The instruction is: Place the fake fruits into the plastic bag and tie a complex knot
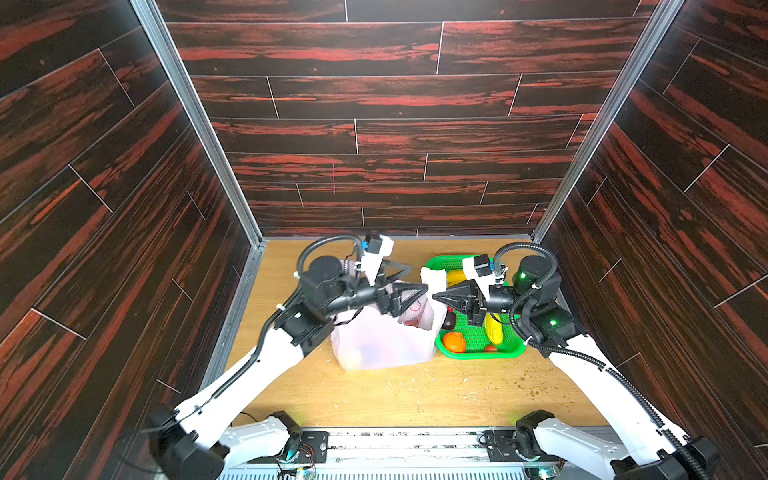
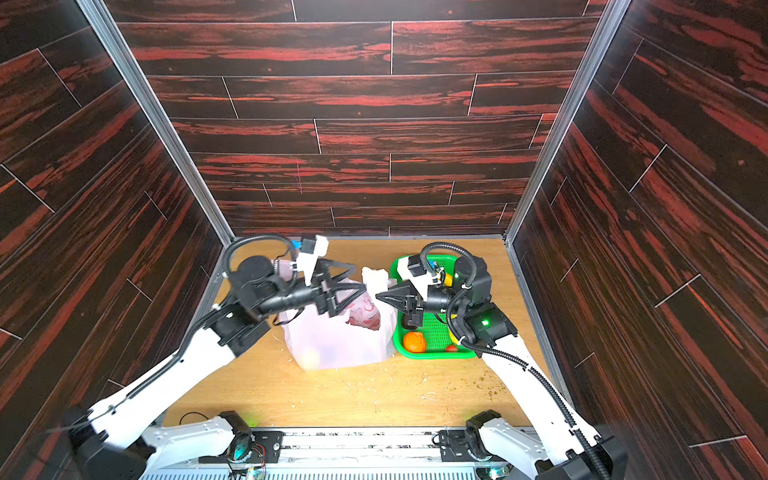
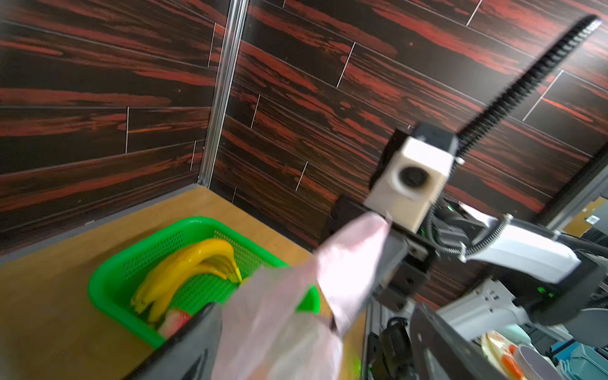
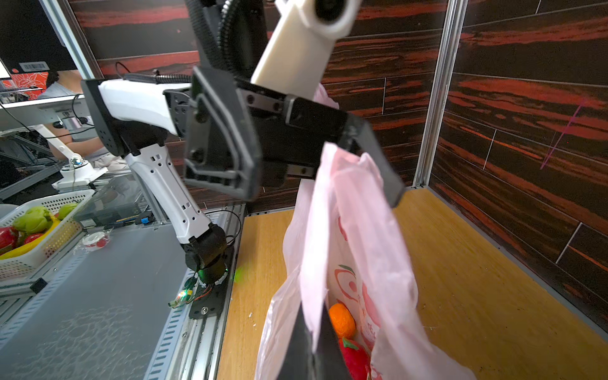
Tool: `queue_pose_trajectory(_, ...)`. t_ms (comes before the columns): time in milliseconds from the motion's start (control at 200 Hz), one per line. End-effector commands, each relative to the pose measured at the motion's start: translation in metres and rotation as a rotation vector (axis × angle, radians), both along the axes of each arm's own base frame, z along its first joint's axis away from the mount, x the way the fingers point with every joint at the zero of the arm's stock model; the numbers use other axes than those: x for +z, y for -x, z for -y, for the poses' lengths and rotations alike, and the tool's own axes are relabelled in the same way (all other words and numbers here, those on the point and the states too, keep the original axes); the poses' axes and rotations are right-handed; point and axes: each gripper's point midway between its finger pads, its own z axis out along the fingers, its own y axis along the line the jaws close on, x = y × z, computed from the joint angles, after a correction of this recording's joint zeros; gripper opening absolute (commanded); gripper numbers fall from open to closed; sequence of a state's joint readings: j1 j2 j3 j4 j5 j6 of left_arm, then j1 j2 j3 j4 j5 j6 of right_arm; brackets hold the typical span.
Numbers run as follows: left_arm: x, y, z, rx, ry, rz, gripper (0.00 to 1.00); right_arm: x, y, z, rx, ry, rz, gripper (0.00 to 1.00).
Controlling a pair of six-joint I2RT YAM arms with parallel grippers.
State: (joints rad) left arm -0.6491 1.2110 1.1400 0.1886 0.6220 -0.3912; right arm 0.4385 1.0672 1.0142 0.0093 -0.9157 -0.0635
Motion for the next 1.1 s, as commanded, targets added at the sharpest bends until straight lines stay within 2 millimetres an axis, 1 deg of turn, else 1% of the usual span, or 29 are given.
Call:
queue_pose_trajectory(0,0.035,0.003,0.006,-0.047,0.073,0.081,0.92,0.005,0.009,0.0,0.037,-0.003,0.02,0.0)
queue_pose_trajectory(110,0.034,-0.003,0.013,-0.058,0.074,0.077,0.87,0.006,0.009,-0.001,0.046,-0.003,0.019,0.0)
queue_pose_trajectory(225,0.036,0.0,0.016,-0.095,0.09,0.085,0.72,0.005,0.006,-0.001,0.033,0.001,0.015,0.0)
queue_pose_trajectory(271,0.035,0.001,0.017,-0.101,0.09,0.083,0.64,0.005,0.004,-0.002,0.023,0.001,0.014,0.0)
queue_pose_trajectory(441,0.031,0.001,0.017,-0.098,0.058,0.066,0.2,0.004,-0.002,-0.002,0.004,0.001,-0.004,0.0)
queue_pose_trajectory(481,0.031,0.002,0.015,-0.094,0.045,0.069,0.12,0.004,-0.003,-0.002,-0.005,0.004,-0.006,0.0)
queue_pose_trajectory(536,0.032,0.003,0.012,-0.08,0.032,0.078,0.04,0.005,-0.004,-0.001,-0.018,0.01,-0.007,0.0)
queue_pose_trajectory(576,0.034,0.005,0.009,-0.066,0.027,0.088,0.0,0.005,-0.005,0.0,-0.03,0.016,-0.007,0.04)
queue_pose_trajectory(646,0.038,0.004,0.001,-0.015,0.015,0.095,0.0,0.006,-0.003,0.002,-0.041,0.028,-0.004,0.15)
queue_pose_trajectory(696,0.04,0.003,-0.004,0.013,0.001,0.102,0.0,0.008,-0.001,0.004,-0.052,0.04,0.001,0.25)
queue_pose_trajectory(757,0.042,0.003,-0.009,0.039,-0.024,0.11,0.0,0.011,0.002,0.008,-0.067,0.055,0.017,0.33)
queue_pose_trajectory(837,0.045,0.004,-0.015,0.063,-0.047,0.115,0.0,0.017,0.008,0.014,-0.089,0.074,0.052,0.42)
queue_pose_trajectory(967,0.05,0.006,-0.021,0.079,-0.05,0.129,0.0,0.032,0.016,0.022,-0.119,0.078,0.13,0.54)
queue_pose_trajectory(1007,0.052,0.007,-0.022,0.082,-0.048,0.132,0.0,0.037,0.016,0.023,-0.123,0.067,0.155,0.61)
queue_pose_trajectory(1072,0.053,0.009,-0.022,0.079,-0.044,0.135,0.0,0.045,0.013,0.02,-0.12,0.039,0.179,0.75)
queue_pose_trajectory(1092,0.053,0.009,-0.022,0.077,-0.044,0.135,0.0,0.047,0.012,0.019,-0.112,0.03,0.185,0.77)
